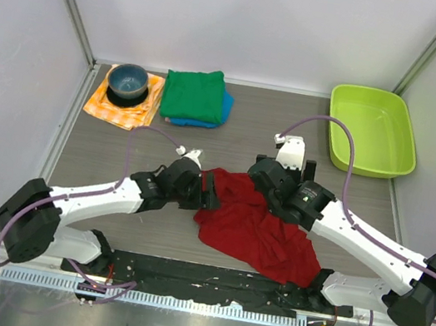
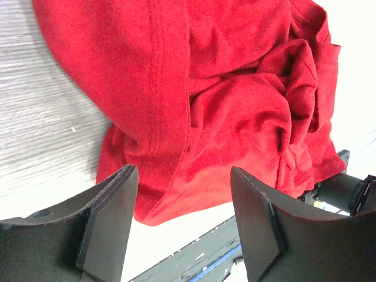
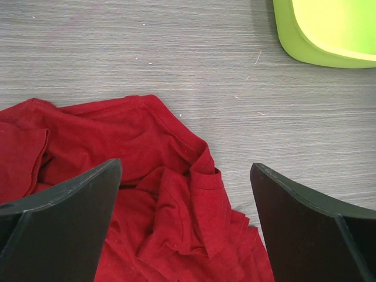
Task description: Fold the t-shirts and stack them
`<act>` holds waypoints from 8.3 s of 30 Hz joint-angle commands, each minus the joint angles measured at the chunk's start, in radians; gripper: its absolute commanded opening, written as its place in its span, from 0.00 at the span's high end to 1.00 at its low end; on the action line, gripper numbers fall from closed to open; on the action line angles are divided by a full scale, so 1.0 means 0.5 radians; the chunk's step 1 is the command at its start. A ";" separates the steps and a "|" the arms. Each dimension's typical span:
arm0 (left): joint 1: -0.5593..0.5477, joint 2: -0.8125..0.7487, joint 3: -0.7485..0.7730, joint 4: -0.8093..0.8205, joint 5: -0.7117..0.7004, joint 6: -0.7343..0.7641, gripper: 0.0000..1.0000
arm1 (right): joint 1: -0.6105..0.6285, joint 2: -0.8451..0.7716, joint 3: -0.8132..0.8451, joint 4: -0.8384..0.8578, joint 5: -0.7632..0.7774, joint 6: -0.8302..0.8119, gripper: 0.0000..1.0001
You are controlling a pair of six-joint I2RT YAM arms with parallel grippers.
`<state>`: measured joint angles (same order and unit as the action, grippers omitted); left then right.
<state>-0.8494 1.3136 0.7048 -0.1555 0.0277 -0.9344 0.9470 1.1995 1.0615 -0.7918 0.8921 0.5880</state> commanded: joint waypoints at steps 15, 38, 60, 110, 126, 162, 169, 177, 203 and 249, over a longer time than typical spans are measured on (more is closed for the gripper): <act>-0.047 -0.010 -0.130 -0.088 -0.157 0.065 0.43 | -0.004 -0.061 0.012 0.086 -0.069 0.017 0.03; -0.084 -0.684 0.035 -0.520 -0.435 0.138 1.00 | -0.004 -0.095 -0.199 0.028 -0.372 0.143 0.03; -0.075 -1.550 0.066 -1.465 -1.193 -0.162 1.00 | 0.450 -0.141 -0.889 -0.067 -0.999 0.704 0.33; -0.075 -0.992 2.082 -1.134 -1.399 0.869 1.00 | 0.352 0.304 2.409 -0.923 -0.010 -0.437 0.99; -0.075 -1.028 1.313 -0.886 -0.873 0.550 1.00 | 0.211 0.444 2.297 -0.574 0.349 -0.654 0.99; -1.007 -1.529 0.462 -0.759 -1.272 0.452 0.00 | 0.055 0.380 0.707 0.196 -0.599 -0.599 0.02; -1.004 -1.563 0.548 -1.517 -2.070 0.029 0.00 | -0.222 0.650 0.574 0.506 -0.919 -0.572 0.05; -0.971 -1.376 0.321 -1.513 -2.044 -0.058 0.00 | -0.535 0.969 0.611 0.767 -1.225 -0.523 0.16; 0.760 -0.532 -0.096 -0.201 -0.429 0.301 0.00 | -0.645 1.460 0.528 0.958 -1.548 -0.406 0.44; 1.107 -0.376 0.284 -0.414 -0.543 0.019 0.01 | -0.679 0.458 0.687 0.574 -0.772 -0.385 0.99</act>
<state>-0.3080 1.0801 0.8097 -0.3969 -0.1997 -0.8917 0.6094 1.5414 1.3560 -0.4541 0.4000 0.3916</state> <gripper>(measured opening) 0.992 0.030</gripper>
